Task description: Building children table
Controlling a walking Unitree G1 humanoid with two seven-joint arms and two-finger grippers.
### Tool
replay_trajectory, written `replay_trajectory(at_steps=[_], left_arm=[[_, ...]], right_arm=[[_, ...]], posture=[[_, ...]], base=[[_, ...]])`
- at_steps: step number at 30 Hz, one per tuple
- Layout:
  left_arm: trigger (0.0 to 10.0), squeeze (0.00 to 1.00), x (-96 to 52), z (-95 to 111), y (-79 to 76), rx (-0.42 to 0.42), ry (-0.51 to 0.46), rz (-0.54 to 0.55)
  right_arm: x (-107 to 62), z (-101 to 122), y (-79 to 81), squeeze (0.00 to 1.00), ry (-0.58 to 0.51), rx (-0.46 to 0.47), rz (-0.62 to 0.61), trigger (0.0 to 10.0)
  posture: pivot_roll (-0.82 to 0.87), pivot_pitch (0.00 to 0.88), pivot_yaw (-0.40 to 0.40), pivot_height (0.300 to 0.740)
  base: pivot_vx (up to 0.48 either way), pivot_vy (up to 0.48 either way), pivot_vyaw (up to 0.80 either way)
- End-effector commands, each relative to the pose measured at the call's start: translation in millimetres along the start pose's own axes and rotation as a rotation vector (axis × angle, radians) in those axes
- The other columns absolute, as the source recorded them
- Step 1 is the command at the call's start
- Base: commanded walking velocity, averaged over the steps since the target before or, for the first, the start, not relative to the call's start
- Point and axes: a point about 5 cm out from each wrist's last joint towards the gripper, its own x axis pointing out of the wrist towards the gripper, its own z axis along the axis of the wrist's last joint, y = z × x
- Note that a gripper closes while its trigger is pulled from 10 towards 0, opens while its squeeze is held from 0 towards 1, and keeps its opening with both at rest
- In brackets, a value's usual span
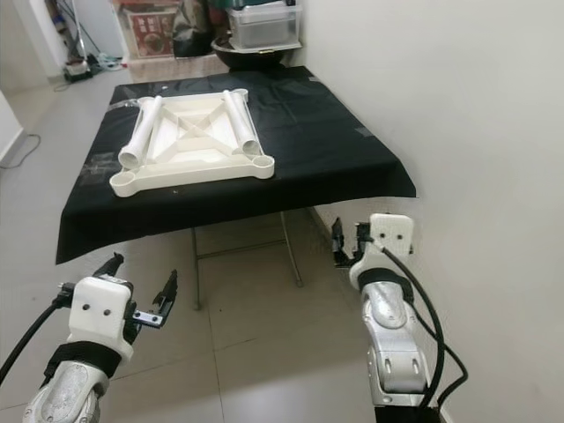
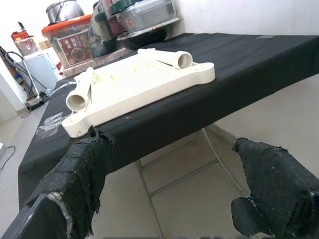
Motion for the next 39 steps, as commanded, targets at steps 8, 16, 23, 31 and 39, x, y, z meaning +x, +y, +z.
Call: replay_trajectory(at_steps=[8, 16, 23, 31, 39], left_arm=[[10.0, 0.00, 1.4, 3.1, -0.6, -0.030, -0.018, -0.001], [10.0, 0.00, 8.4, 10.3, 4.2, -0.097, -0.056, 0.033], [10.0, 0.00, 7.0, 7.2, 8.2, -0.127, -0.032, 0.039], [10.0, 0.00, 10.6, 6.9, 8.1, -0.140, -0.017, 0.029], [10.0, 0.00, 11.1, 14.6, 13.3, -0.135, -0.070, 0.054]], right_arm=[[3.7, 7.4, 28.0, 0.00, -0.010, 0.068, 0.140, 10.0], [10.8, 21.9, 52.3, 0.00, -0.060, 0.122, 0.280, 10.0], [13.0, 25.2, 59.9, 0.00, -0.060, 0.147, 0.302, 10.0], [13.3, 29.9, 69.2, 0.00, -0.066, 0.170, 0.338, 10.0], [12.7, 32.6, 73.9, 0.00, -0.069, 0.182, 0.353, 10.0]], posture=[[0.00, 0.000, -0.009, 0.740], [0.03, 0.000, -0.042, 0.740], [0.05, 0.000, -0.046, 0.740], [0.06, 0.000, -0.042, 0.740], [0.06, 0.000, -0.039, 0.740]], base=[[0.000, 0.000, 0.00], [0.000, 0.000, 0.00], [0.000, 0.053, 0.00], [0.000, 0.478, 0.00], [0.000, 0.180, 0.00]])
